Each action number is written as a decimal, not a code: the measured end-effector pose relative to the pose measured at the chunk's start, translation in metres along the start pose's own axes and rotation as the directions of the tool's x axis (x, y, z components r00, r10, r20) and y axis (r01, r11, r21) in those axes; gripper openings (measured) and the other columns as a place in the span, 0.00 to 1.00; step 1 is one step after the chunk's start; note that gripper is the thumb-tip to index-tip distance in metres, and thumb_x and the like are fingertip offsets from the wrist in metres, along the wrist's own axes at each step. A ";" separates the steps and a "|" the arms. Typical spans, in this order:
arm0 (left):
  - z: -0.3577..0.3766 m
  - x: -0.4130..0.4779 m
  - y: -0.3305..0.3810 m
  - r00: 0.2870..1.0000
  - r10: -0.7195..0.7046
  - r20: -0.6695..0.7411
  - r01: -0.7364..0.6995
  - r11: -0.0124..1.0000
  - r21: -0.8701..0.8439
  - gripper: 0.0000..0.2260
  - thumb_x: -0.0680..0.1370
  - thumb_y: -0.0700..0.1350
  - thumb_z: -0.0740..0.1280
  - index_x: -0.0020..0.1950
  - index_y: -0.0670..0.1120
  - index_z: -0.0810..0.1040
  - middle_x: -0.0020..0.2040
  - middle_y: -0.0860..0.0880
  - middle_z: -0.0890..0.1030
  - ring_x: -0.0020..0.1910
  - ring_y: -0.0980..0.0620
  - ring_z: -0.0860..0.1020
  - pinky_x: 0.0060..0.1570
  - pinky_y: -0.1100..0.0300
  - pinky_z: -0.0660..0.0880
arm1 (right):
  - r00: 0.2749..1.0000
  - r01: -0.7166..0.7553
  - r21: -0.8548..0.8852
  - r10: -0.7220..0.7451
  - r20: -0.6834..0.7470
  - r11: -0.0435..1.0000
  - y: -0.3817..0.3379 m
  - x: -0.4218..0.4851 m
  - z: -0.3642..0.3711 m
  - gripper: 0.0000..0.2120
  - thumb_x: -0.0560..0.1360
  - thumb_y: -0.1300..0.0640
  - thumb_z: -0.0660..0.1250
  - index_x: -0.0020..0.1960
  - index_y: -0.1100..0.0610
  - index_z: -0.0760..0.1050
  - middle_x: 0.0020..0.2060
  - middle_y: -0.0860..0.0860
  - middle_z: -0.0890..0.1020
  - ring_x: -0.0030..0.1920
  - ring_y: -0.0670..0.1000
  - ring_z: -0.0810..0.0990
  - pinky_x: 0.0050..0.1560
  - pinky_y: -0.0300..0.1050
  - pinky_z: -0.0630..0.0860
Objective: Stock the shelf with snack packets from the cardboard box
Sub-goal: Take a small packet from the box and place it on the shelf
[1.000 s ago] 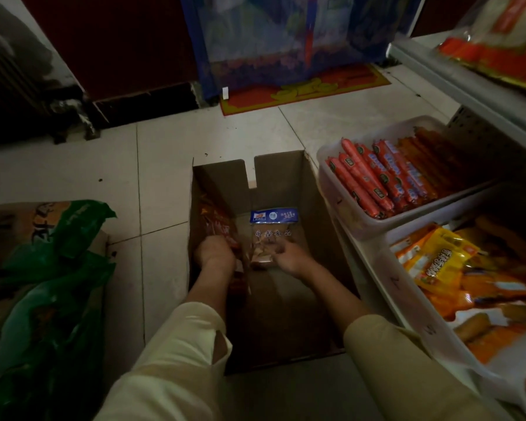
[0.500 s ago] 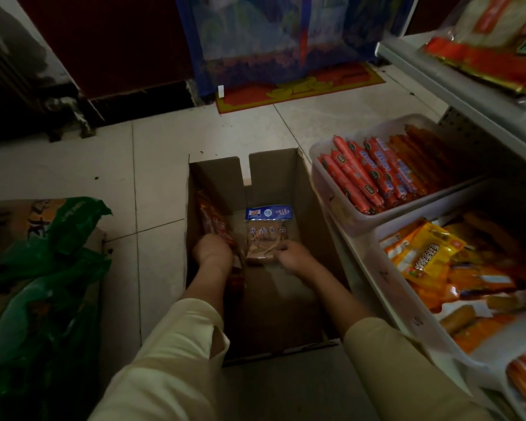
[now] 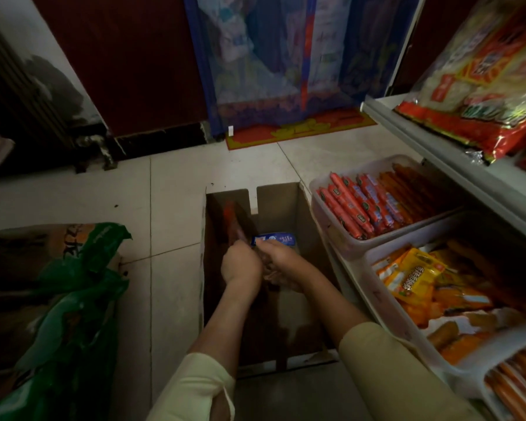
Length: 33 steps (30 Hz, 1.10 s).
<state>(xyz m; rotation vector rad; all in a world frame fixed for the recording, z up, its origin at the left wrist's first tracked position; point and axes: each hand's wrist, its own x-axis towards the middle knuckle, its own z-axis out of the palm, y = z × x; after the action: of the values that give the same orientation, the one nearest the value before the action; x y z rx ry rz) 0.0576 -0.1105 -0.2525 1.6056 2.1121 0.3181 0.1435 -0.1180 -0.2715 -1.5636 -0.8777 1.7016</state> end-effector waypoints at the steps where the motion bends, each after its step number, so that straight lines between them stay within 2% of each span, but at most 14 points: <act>1: -0.006 -0.006 0.008 0.999 0.035 -0.029 -0.035 0.999 -0.026 0.12 0.81 0.44 0.56 0.57 0.41 0.76 0.53 0.41 0.81 0.53 0.42 0.79 0.45 0.54 0.74 | 0.999 0.007 0.035 -0.008 0.031 0.999 -0.006 -0.008 0.000 0.16 0.77 0.42 0.62 0.57 0.53 0.72 0.41 0.53 0.77 0.40 0.52 0.77 0.37 0.44 0.73; 3: -0.019 -0.019 0.024 0.988 0.124 -0.093 -0.129 0.990 -0.055 0.11 0.81 0.45 0.56 0.55 0.43 0.76 0.50 0.43 0.81 0.48 0.44 0.80 0.41 0.56 0.75 | 0.998 0.032 0.091 -0.036 0.043 0.995 -0.020 -0.022 -0.004 0.15 0.79 0.44 0.59 0.55 0.54 0.75 0.45 0.52 0.80 0.46 0.50 0.79 0.47 0.43 0.76; 6: -0.037 -0.039 0.047 0.936 0.307 -0.172 -0.320 0.946 -0.054 0.12 0.80 0.46 0.56 0.54 0.44 0.77 0.48 0.44 0.81 0.47 0.44 0.80 0.44 0.54 0.78 | 0.989 0.139 0.177 -0.146 0.031 0.974 -0.044 -0.045 -0.020 0.15 0.79 0.45 0.61 0.53 0.54 0.80 0.53 0.55 0.83 0.53 0.51 0.81 0.62 0.46 0.73; 9: -0.052 -0.060 0.069 0.869 0.455 -0.194 -0.471 0.881 -0.044 0.12 0.80 0.46 0.56 0.57 0.45 0.76 0.49 0.46 0.81 0.47 0.46 0.80 0.46 0.52 0.78 | 0.982 0.188 0.236 -0.185 -0.034 0.953 -0.063 -0.066 -0.037 0.18 0.74 0.40 0.66 0.55 0.51 0.81 0.54 0.54 0.84 0.59 0.54 0.80 0.67 0.52 0.70; 12: -0.063 -0.082 0.088 0.799 0.580 -0.158 -0.586 0.810 0.010 0.12 0.80 0.46 0.56 0.60 0.46 0.74 0.53 0.46 0.80 0.50 0.46 0.79 0.48 0.51 0.77 | 0.973 0.228 0.298 -0.208 -0.097 0.927 -0.078 -0.090 -0.057 0.18 0.73 0.43 0.68 0.55 0.54 0.81 0.50 0.54 0.85 0.56 0.54 0.82 0.63 0.52 0.73; 15: -0.072 -0.103 0.104 0.728 0.678 -0.103 -0.674 0.735 0.072 0.12 0.80 0.47 0.57 0.62 0.47 0.72 0.56 0.46 0.79 0.53 0.45 0.79 0.51 0.51 0.76 | 0.967 0.224 0.272 -0.179 -0.182 0.936 -0.091 -0.113 -0.075 0.14 0.76 0.48 0.63 0.45 0.58 0.81 0.40 0.55 0.85 0.46 0.54 0.82 0.56 0.50 0.75; 17: -0.073 -0.117 0.113 0.666 0.741 -0.084 -0.730 0.671 0.127 0.14 0.80 0.47 0.58 0.64 0.46 0.71 0.58 0.46 0.79 0.55 0.45 0.78 0.51 0.51 0.74 | 0.947 0.254 0.223 -0.195 -0.256 0.941 -0.098 -0.125 -0.084 0.12 0.77 0.54 0.61 0.41 0.58 0.78 0.35 0.55 0.83 0.37 0.52 0.81 0.44 0.44 0.77; 20: -0.075 -0.136 0.128 0.606 0.788 -0.110 -0.772 0.616 0.155 0.15 0.80 0.46 0.57 0.65 0.44 0.71 0.58 0.45 0.79 0.55 0.44 0.78 0.49 0.54 0.73 | 0.908 0.287 0.128 -0.227 -0.353 0.949 -0.105 -0.150 -0.095 0.11 0.76 0.61 0.61 0.36 0.58 0.76 0.26 0.54 0.79 0.26 0.50 0.78 0.27 0.37 0.72; 23: -0.076 -0.156 0.139 0.563 0.816 -0.131 -0.803 0.577 0.147 0.15 0.79 0.45 0.57 0.64 0.43 0.72 0.57 0.45 0.79 0.54 0.45 0.79 0.47 0.54 0.73 | 0.879 0.291 0.087 -0.231 -0.418 0.953 -0.105 -0.175 -0.106 0.12 0.77 0.58 0.62 0.37 0.59 0.79 0.29 0.57 0.78 0.30 0.54 0.77 0.31 0.42 0.72; 25: -0.077 -0.171 0.146 0.507 0.847 -0.162 -0.844 0.526 0.110 0.13 0.79 0.45 0.58 0.61 0.44 0.74 0.55 0.46 0.80 0.53 0.46 0.79 0.45 0.55 0.73 | 0.842 0.365 0.098 -0.283 -0.459 0.926 -0.104 -0.193 -0.114 0.09 0.76 0.60 0.62 0.44 0.60 0.80 0.36 0.58 0.81 0.35 0.55 0.79 0.38 0.48 0.76; 27: -0.079 -0.186 0.152 0.444 0.876 -0.187 -0.885 0.462 0.062 0.11 0.77 0.46 0.59 0.57 0.45 0.74 0.52 0.47 0.81 0.50 0.47 0.79 0.41 0.57 0.71 | 0.798 0.437 0.111 -0.327 -0.506 0.893 -0.102 -0.214 -0.121 0.08 0.76 0.62 0.61 0.43 0.60 0.78 0.35 0.57 0.81 0.35 0.54 0.79 0.41 0.50 0.76; 30: -0.089 -0.205 0.160 0.399 0.900 -0.176 -0.917 0.390 -0.086 0.05 0.74 0.47 0.63 0.49 0.48 0.72 0.44 0.50 0.79 0.44 0.50 0.78 0.36 0.59 0.69 | 0.717 0.546 0.073 -0.420 -0.556 0.835 -0.095 -0.249 -0.134 0.14 0.77 0.65 0.58 0.36 0.59 0.76 0.29 0.55 0.77 0.32 0.52 0.76 0.33 0.45 0.71; 31: -0.096 -0.211 0.164 0.413 0.891 -0.186 -0.907 0.384 -0.176 0.04 0.74 0.48 0.64 0.46 0.50 0.72 0.41 0.52 0.79 0.42 0.52 0.78 0.35 0.59 0.69 | 0.693 0.578 0.052 -0.457 -0.557 0.814 -0.094 -0.263 -0.137 0.14 0.78 0.64 0.57 0.38 0.60 0.78 0.29 0.55 0.78 0.31 0.52 0.77 0.31 0.44 0.72; 33: -0.110 -0.217 0.172 0.460 0.840 -0.288 -0.874 0.371 -0.313 0.02 0.74 0.48 0.66 0.44 0.52 0.73 0.38 0.53 0.78 0.39 0.54 0.77 0.37 0.58 0.73 | 0.710 0.607 0.106 -0.478 -0.517 0.787 -0.092 -0.288 -0.141 0.12 0.80 0.62 0.57 0.44 0.63 0.76 0.27 0.53 0.79 0.26 0.48 0.77 0.25 0.40 0.73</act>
<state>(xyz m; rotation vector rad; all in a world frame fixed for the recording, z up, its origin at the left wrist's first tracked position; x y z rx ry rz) 0.1937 -0.2568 -0.0313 2.2798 0.8753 1.1139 0.3063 -0.2988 -0.0439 -1.2642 -0.7201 0.9076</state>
